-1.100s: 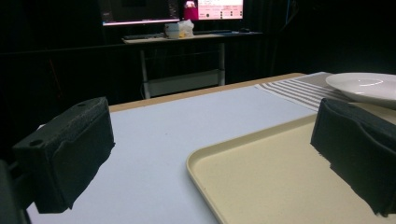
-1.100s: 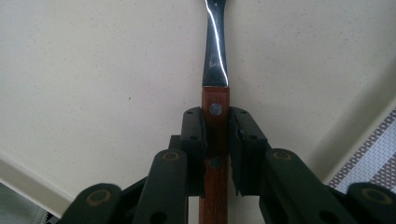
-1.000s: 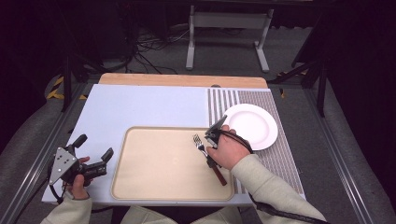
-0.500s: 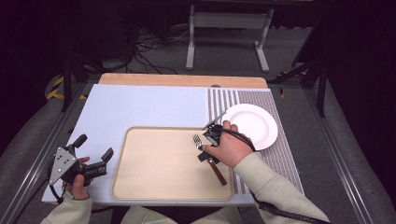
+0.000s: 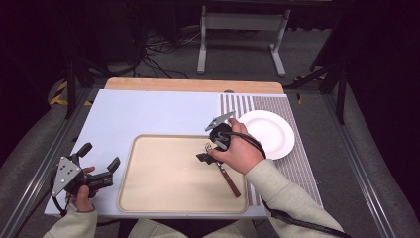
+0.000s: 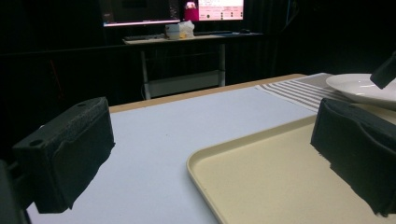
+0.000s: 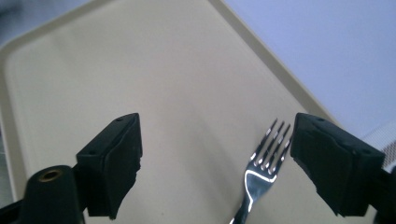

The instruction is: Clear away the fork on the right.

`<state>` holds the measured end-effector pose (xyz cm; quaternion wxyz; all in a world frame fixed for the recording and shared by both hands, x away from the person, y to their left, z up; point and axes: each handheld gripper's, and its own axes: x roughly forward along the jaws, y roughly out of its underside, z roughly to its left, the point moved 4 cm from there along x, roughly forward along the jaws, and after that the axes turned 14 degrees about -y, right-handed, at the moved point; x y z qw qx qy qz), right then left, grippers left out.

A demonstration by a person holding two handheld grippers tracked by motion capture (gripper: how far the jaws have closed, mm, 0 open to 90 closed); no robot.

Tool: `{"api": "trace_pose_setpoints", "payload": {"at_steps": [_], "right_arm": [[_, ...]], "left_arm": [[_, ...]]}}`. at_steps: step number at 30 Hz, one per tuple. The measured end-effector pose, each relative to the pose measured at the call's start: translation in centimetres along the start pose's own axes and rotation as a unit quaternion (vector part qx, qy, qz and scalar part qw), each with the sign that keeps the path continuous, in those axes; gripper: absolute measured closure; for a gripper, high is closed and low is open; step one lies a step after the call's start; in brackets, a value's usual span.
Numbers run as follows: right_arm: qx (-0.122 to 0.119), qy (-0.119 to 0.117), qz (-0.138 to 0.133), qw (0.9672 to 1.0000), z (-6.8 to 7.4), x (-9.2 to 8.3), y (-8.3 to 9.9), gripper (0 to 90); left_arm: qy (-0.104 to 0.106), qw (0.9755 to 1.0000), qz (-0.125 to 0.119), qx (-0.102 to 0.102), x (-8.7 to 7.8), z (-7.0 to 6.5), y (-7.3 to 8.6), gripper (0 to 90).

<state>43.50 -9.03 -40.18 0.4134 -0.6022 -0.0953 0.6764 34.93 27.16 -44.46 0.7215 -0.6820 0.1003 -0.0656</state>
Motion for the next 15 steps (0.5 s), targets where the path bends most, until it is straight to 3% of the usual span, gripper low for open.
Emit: {"api": "trace_pose_setpoints", "payload": {"at_steps": [2, 3, 5, 6, 8, 9, 10, 11, 15], "right_arm": [[-0.010, -0.003, -0.003, 0.9999, 0.0, 0.0, -0.3, 22.1], [-0.040, -0.008, 0.002, 0.9992, 0.0, -0.1, -0.7, 25.3], [-0.046, -0.011, 0.002, 0.9989, 0.0, -0.1, -0.8, 26.3], [-0.067, -0.019, 0.005, 0.9976, -0.2, 0.1, -1.1, 29.0], [-0.085, -0.023, 0.006, 0.9961, -0.5, 0.3, -1.3, 31.1], [-0.102, -0.016, 0.006, 0.9946, -0.6, 0.4, -1.3, 31.7], [-0.102, -0.016, 0.006, 0.9946, -0.6, 0.4, -1.3, 31.7], [-0.143, -0.015, 0.024, 0.9894, -1.1, 0.8, -1.5, 39.4], [-0.177, -0.027, 0.051, 0.9825, -1.8, 1.6, -1.4, 53.7]], "left_arm": [[0.000, 1.0000, -0.001, 0.000, 0.0, 0.0, 0.0, 0.0], [0.000, 1.0000, -0.001, -0.001, 0.0, 0.0, 0.0, 0.0], [0.000, 1.0000, -0.002, -0.002, 0.0, 0.0, 0.0, 0.0], [0.000, 1.0000, -0.002, -0.002, 0.0, 0.0, 0.0, 0.0], [0.000, 1.0000, -0.002, -0.003, 0.0, 0.0, 0.0, 0.0], [0.000, 1.0000, -0.002, -0.003, 0.0, 0.0, 0.0, 0.0], [0.000, 1.0000, -0.002, -0.003, 0.0, 0.0, -0.1, 0.0], [-0.001, 1.0000, -0.002, -0.002, 0.0, 0.0, -0.1, 0.0], [0.000, 1.0000, -0.003, -0.003, 0.0, 0.0, -0.1, 0.0]]}}
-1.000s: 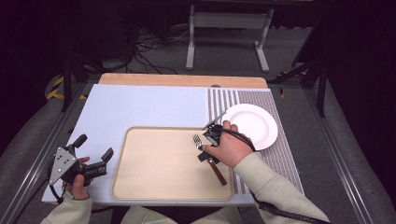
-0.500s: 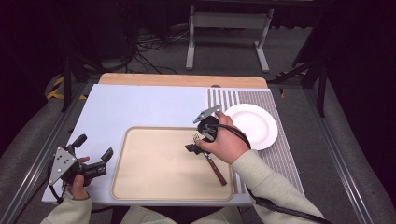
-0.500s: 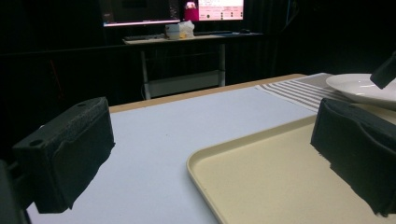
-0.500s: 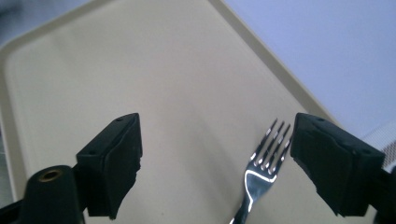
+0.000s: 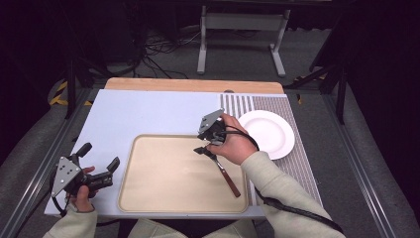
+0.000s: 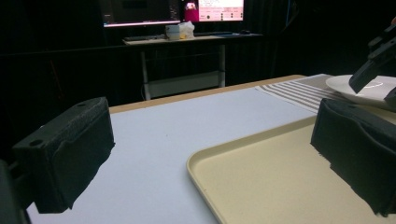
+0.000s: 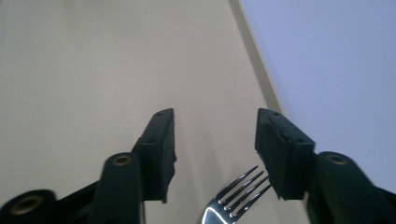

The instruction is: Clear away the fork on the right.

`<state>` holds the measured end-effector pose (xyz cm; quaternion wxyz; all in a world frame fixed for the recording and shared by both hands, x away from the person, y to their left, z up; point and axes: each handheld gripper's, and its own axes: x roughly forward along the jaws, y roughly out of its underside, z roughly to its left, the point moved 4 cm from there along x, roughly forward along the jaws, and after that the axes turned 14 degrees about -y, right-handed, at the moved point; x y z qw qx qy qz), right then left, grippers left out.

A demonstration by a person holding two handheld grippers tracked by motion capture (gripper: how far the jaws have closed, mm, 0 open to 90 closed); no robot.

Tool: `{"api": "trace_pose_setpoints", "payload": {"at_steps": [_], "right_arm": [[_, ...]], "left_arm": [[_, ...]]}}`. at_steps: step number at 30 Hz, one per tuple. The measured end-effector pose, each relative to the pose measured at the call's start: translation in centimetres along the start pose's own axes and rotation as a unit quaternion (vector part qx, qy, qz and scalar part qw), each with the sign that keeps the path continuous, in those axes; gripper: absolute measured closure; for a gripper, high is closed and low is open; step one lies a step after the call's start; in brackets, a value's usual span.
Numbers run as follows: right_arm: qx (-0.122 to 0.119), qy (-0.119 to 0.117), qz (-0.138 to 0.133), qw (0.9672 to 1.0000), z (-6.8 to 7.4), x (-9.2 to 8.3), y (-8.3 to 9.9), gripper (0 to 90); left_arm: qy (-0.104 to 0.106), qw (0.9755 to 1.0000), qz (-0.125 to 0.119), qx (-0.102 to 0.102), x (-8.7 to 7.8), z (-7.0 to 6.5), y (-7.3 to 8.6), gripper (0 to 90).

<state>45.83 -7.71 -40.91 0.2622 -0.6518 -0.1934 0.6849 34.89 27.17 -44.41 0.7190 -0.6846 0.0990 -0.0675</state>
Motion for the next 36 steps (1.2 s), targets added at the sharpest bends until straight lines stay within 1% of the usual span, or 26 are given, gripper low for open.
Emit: {"api": "trace_pose_setpoints", "payload": {"at_steps": [1, 2, 3, 5, 7, 10, 13, 17, 22, 24, 25, 36], "right_arm": [[-0.007, -0.004, 0.009, 0.9999, -0.2, 0.2, 0.1, 56.5], [-0.007, -0.004, 0.009, 0.9999, -0.2, 0.2, 0.1, 56.5], [-0.015, -0.010, 0.012, 0.9998, -0.4, 0.6, 0.2, 59.1], [-0.023, -0.016, 0.023, 0.9994, -0.9, 1.1, 0.4, 66.0], [-0.033, -0.024, 0.029, 0.9987, -1.3, 1.6, 0.6, 76.1], [-0.044, -0.023, 0.043, 0.9978, -2.0, 2.1, 1.0, 84.0], [-0.043, -0.022, 0.054, 0.9974, -2.4, 2.5, 1.5, 89.5], [-0.040, -0.022, 0.056, 0.9974, -2.8, 3.0, 1.9, 89.9], [-0.041, -0.029, 0.061, 0.9969, -3.0, 3.6, 2.5, 90.0], [-0.038, -0.031, 0.066, 0.9966, -3.0, 3.8, 2.7, 90.0], [-0.042, -0.033, 0.071, 0.9960, -3.1, 3.9, 2.8, 90.0], [-0.038, -0.021, 0.091, 0.9949, -3.2, 3.9, 3.1, 90.0]], "left_arm": [[0.000, 1.0000, 0.000, 0.000, 0.0, 0.0, 0.0, 0.0], [0.000, 1.0000, 0.000, 0.000, 0.0, 0.0, 0.0, 0.0], [0.000, 1.0000, 0.001, 0.000, 0.0, 0.0, 0.0, 0.0], [0.000, 1.0000, 0.001, 0.001, 0.0, 0.1, 0.0, 0.0], [0.000, 1.0000, 0.001, 0.001, 0.0, 0.1, 0.0, 0.0], [0.000, 1.0000, 0.001, 0.001, 0.0, 0.1, 0.0, 0.0], [-0.001, 1.0000, 0.001, 0.000, 0.0, 0.1, 0.0, 0.0], [0.000, 1.0000, 0.002, 0.002, 0.0, 0.1, 0.1, 0.0], [-0.001, 1.0000, 0.002, 0.001, 0.0, 0.1, 0.1, 0.0], [-0.001, 1.0000, 0.002, 0.002, 0.0, 0.1, 0.0, 0.0], [0.000, 1.0000, 0.002, 0.002, 0.0, 0.1, 0.1, 0.0], [0.000, 1.0000, 0.002, 0.001, 0.1, 0.1, 0.1, 0.0]]}}
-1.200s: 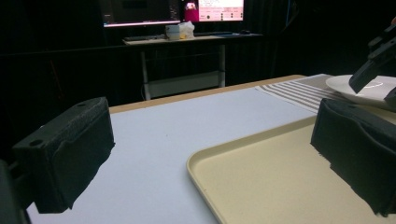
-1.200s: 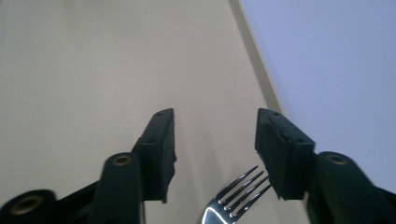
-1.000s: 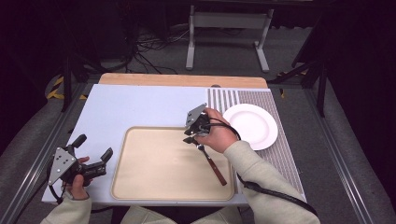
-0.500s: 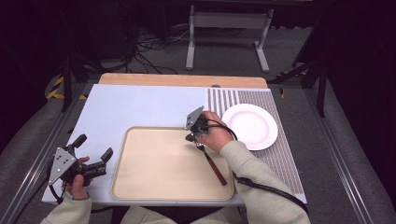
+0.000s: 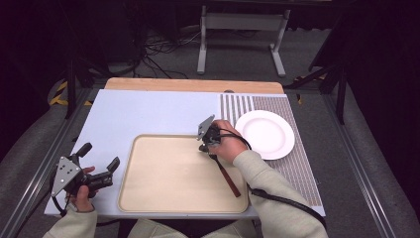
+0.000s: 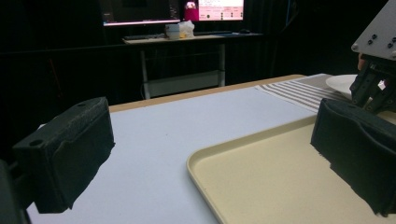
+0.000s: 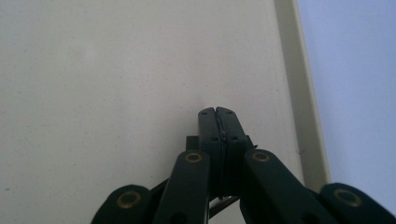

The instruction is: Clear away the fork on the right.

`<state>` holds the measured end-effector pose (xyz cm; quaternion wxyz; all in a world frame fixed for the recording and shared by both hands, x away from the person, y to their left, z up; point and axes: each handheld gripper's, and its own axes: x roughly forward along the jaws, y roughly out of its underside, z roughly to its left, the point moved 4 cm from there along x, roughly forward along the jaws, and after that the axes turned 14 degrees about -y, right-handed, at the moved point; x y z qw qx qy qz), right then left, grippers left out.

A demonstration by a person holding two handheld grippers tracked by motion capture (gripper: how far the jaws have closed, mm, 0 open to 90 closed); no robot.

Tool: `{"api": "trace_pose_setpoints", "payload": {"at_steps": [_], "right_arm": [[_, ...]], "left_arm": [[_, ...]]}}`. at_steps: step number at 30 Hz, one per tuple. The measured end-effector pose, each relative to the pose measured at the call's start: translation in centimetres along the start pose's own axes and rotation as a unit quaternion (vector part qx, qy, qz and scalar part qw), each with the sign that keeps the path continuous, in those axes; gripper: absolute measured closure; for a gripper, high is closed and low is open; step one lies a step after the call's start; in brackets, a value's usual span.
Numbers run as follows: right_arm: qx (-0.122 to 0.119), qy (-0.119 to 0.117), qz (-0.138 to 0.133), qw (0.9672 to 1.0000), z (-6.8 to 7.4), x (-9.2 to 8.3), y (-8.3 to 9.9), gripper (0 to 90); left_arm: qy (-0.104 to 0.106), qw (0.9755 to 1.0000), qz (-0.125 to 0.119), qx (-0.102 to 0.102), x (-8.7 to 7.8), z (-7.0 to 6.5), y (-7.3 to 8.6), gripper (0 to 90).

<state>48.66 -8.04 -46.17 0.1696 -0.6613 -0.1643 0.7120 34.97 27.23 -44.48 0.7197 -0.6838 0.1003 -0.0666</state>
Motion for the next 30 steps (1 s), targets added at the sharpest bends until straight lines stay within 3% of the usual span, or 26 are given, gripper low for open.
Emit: {"api": "trace_pose_setpoints", "payload": {"at_steps": [14, 30], "right_arm": [[0.022, 0.024, 0.040, 0.9987, -0.4, -1.1, 1.4, 90.0], [0.062, 0.047, 0.047, 0.9959, -0.9, -2.4, 3.4, 90.0]], "left_arm": [[-0.001, 1.0000, -0.001, 0.001, 0.0, 0.0, 0.0, 0.0], [0.002, 1.0000, -0.001, 0.002, 0.3, -0.2, -0.1, 0.0]]}}
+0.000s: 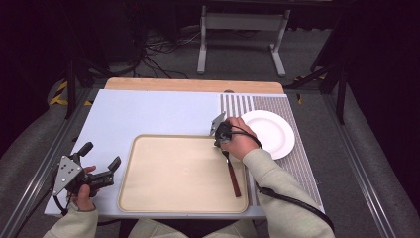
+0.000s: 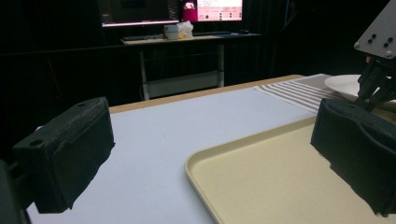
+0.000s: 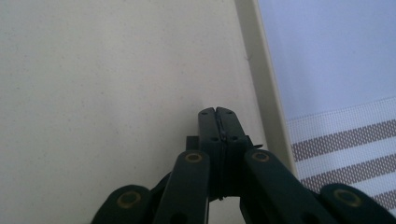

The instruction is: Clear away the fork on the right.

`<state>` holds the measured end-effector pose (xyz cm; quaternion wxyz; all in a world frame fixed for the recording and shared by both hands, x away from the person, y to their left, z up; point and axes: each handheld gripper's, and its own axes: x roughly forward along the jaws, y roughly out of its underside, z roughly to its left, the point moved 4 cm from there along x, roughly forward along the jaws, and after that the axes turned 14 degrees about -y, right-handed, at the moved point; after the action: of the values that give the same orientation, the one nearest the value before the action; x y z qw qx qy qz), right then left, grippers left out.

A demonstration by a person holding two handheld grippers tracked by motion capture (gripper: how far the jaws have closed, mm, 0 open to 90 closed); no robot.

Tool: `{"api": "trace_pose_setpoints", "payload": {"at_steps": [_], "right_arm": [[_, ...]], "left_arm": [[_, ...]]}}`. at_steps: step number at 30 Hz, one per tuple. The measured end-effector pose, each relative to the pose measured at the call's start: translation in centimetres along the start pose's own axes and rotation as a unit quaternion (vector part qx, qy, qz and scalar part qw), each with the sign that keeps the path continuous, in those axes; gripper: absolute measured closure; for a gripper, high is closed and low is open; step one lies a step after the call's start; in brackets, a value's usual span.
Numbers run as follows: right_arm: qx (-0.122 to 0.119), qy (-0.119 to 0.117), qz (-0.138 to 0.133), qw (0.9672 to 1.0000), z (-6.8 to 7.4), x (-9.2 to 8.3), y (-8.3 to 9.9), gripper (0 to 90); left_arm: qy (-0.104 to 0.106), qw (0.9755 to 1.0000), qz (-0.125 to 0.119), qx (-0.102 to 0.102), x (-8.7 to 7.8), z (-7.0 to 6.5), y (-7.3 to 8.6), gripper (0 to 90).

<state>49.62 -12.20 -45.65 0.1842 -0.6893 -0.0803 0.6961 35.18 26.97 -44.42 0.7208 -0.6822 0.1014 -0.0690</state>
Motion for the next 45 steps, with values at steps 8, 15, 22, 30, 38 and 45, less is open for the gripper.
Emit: {"api": "trace_pose_setpoints", "payload": {"at_steps": [8, 15, 22, 30, 38, 45], "right_arm": [[0.014, 0.005, 0.005, 0.9999, -0.4, -0.6, 1.2, 90.0], [0.028, 0.015, 0.007, 0.9995, -0.6, -0.8, 2.0, 90.0], [0.044, 0.015, 0.000, 0.9989, -0.8, -1.0, 2.4, 90.0], [0.039, 0.018, -0.037, 0.9984, -0.6, -1.9, 1.5, 85.8], [0.051, 0.030, -0.116, 0.9915, 0.2, -4.0, 0.5, 51.5], [0.051, 0.045, -0.194, 0.9787, 1.5, -5.9, 0.0, 22.0]], "left_arm": [[0.003, 1.0000, 0.001, -0.001, 0.2, -0.2, 0.0, 0.0], [0.005, 1.0000, 0.000, -0.002, 0.4, -0.3, 0.0, 0.0], [0.005, 1.0000, 0.000, -0.002, 0.3, -0.3, 0.0, 0.0], [0.003, 1.0000, 0.001, -0.001, 0.2, -0.2, 0.1, 0.0], [0.002, 1.0000, 0.002, -0.001, 0.2, -0.2, 0.1, 0.0], [0.001, 1.0000, 0.002, -0.002, 0.2, -0.2, 0.0, 0.0]]}}
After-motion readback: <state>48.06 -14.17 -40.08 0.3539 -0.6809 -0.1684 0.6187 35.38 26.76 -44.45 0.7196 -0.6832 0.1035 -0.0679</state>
